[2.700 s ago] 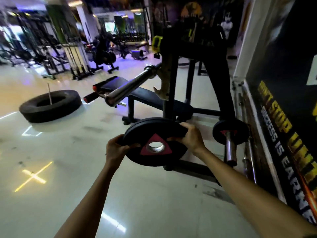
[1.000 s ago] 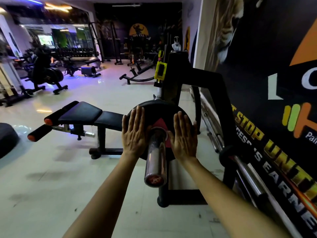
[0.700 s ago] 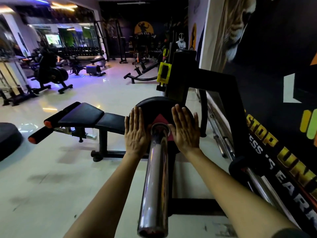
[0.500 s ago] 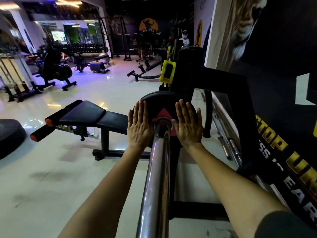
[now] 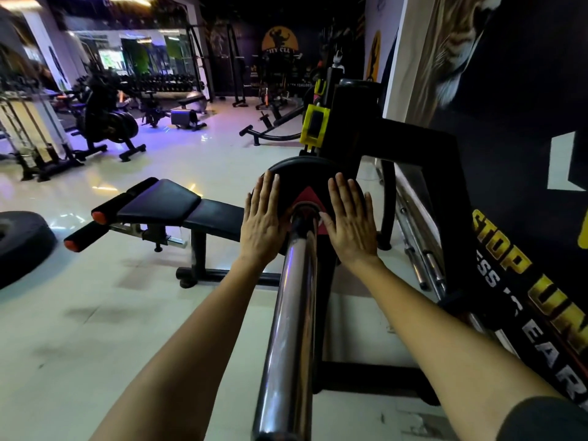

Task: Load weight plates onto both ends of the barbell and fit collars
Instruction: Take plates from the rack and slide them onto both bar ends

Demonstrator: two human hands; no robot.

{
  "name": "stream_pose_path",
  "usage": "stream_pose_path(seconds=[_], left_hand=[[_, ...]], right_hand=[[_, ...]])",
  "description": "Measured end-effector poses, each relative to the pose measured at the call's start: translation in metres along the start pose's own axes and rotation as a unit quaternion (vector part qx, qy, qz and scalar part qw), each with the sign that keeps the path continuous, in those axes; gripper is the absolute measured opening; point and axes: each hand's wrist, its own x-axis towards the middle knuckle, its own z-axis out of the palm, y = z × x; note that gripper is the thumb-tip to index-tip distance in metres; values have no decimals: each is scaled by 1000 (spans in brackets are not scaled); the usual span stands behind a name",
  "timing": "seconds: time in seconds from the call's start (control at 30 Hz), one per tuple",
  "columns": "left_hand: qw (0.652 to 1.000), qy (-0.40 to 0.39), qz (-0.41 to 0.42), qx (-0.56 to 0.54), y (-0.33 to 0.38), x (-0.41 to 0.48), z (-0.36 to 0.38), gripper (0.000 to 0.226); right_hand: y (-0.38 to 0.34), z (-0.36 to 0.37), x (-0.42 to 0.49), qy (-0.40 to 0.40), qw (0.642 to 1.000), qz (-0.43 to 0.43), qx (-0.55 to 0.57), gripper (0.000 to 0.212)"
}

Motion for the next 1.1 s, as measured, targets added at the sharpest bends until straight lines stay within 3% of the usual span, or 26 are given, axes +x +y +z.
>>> stream_pose_path(seconds=[0.13, 0.23, 0.4, 0.47, 0.53, 0.77, 0.97, 1.1], left_hand=[[990, -52, -83, -103, 15, -43, -31, 63], [974, -108, -147, -138, 23, -95, -44, 56], [909, -191, -298, -221, 46, -193, -46, 50], [913, -259, -279, -146, 58, -223, -35, 53], [924, -310, -206, -88, 73, -241, -23, 51], [916, -358, -136, -122, 154, -255, 31, 45], [906, -378, -111, -155, 245, -235, 114, 49], [907, -382, -88, -155, 299, -217, 177, 49]], right_hand=[[-11, -19, -49, -57, 987, 99, 114, 58], [-16, -33, -98, -126, 951, 211, 186, 58], [-21, -58, -195, -238, 929, 233, 164, 55], [-18, -65, -229, -286, 913, 248, 152, 54], [-9, -72, -256, -317, 902, 257, 140, 55], [70, -103, -303, -302, 895, 313, 101, 47], [186, -122, -325, -293, 884, 354, 90, 49], [265, -118, -330, -281, 895, 338, 69, 45]])
